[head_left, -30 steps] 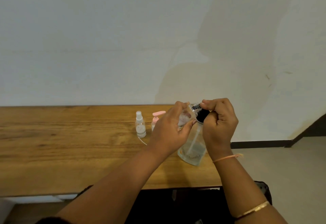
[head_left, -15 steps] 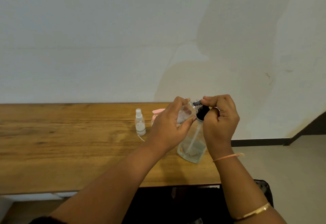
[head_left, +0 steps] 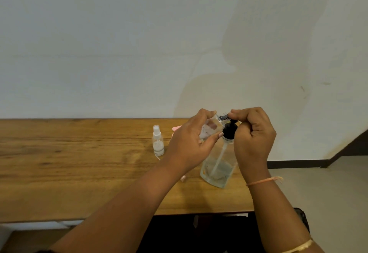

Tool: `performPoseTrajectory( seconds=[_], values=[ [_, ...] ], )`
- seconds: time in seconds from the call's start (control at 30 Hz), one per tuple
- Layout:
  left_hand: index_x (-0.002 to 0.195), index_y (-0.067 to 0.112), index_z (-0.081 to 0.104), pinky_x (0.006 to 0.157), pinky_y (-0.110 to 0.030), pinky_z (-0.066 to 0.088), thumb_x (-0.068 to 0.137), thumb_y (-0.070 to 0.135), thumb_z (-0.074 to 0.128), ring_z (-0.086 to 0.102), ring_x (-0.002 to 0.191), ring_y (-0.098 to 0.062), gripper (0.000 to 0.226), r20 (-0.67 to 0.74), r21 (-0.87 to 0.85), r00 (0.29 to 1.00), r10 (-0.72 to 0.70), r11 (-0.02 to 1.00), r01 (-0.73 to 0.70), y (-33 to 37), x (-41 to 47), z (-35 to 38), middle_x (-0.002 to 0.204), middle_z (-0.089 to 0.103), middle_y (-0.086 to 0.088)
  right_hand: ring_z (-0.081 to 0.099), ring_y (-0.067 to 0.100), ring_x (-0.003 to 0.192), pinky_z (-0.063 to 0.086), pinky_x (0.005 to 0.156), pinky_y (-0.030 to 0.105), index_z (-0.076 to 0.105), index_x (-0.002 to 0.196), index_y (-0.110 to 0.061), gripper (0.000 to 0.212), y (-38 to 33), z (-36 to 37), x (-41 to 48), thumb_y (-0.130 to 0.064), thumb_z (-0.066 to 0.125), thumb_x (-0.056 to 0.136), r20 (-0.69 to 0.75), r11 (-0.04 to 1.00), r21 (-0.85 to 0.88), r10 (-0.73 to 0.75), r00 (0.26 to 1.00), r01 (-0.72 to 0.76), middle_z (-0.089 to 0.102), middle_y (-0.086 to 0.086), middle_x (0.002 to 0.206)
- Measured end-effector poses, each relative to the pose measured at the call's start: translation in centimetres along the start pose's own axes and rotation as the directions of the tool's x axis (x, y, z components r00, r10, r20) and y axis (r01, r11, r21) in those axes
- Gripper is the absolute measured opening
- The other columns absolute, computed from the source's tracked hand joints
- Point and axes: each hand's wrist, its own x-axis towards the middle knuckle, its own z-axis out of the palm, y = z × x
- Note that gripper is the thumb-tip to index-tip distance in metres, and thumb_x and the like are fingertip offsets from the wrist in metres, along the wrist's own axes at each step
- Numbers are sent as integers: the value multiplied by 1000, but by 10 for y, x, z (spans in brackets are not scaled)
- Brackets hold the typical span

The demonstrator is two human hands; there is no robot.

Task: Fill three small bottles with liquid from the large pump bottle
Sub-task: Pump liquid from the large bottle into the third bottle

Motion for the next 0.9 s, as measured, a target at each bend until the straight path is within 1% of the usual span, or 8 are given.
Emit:
performPoseTrajectory(
  seconds=[0.13,0.17,0.3,0.43,0.53,0.67,0.77,0.9],
  values=[
    [106,39,38,84,-33,54,85,36,64,60,107,-10,33,52,-45,998,-35,998,37,-4,-1,4,121,59,11,58,-4,84,45,75,9,64,77,-8,38,8,3,-6,17,36,70,-1,1000,-10,-5,1000,5,57,3,81],
    [105,38,38,84,-34,54,86,34,64,60,107,-10,32,61,-49,997,-40,998,43,-4,-1,4,122,58,12,57,-4,84,45,75,9,64,77,-6,37,9,3,-7,17,36,71,2,1000,-12,-10,1000,10,56,3,81],
    [106,38,38,81,-35,55,86,35,63,62,99,-7,32,72,-55,997,-36,998,40,-3,-2,2,113,62,12,57,-4,84,45,75,9,65,77,-6,36,5,2,-9,16,37,70,3,1000,-5,1,1000,-1,57,5,82],
    [111,39,38,76,-31,55,83,44,59,61,95,-5,35,31,-28,999,-8,1000,9,0,-3,-1,103,62,16,58,-4,82,45,74,8,65,77,-7,37,-2,-2,-3,15,37,70,14,1000,6,-16,1000,16,59,5,80],
    [111,40,38,76,-30,55,82,45,58,60,97,-3,36,20,-24,1000,-8,1000,8,2,-2,-2,105,62,16,58,-4,82,45,74,8,65,78,-8,37,-2,-4,1,14,37,71,31,999,-14,-36,999,37,59,3,80],
    [107,37,38,76,-34,55,83,43,58,62,94,-8,33,29,-37,999,-12,999,13,-1,-2,3,111,62,11,57,-5,85,45,75,9,65,78,-6,38,6,0,-6,17,37,71,7,999,-26,-40,999,40,57,2,82],
    [106,34,37,77,-38,56,84,39,59,62,100,-11,31,34,-45,999,-32,998,33,-4,-5,8,113,62,7,57,-5,85,46,75,10,64,76,-5,37,12,3,-9,19,37,71,-11,999,-27,-47,999,47,55,2,82],
    [107,37,37,78,-39,55,86,36,61,63,99,-11,32,28,-48,999,-39,998,40,-3,-7,8,109,64,6,58,-2,85,47,75,11,63,78,-11,39,8,3,-11,17,37,70,-12,1000,2,-22,1000,22,56,0,83]
  ],
)
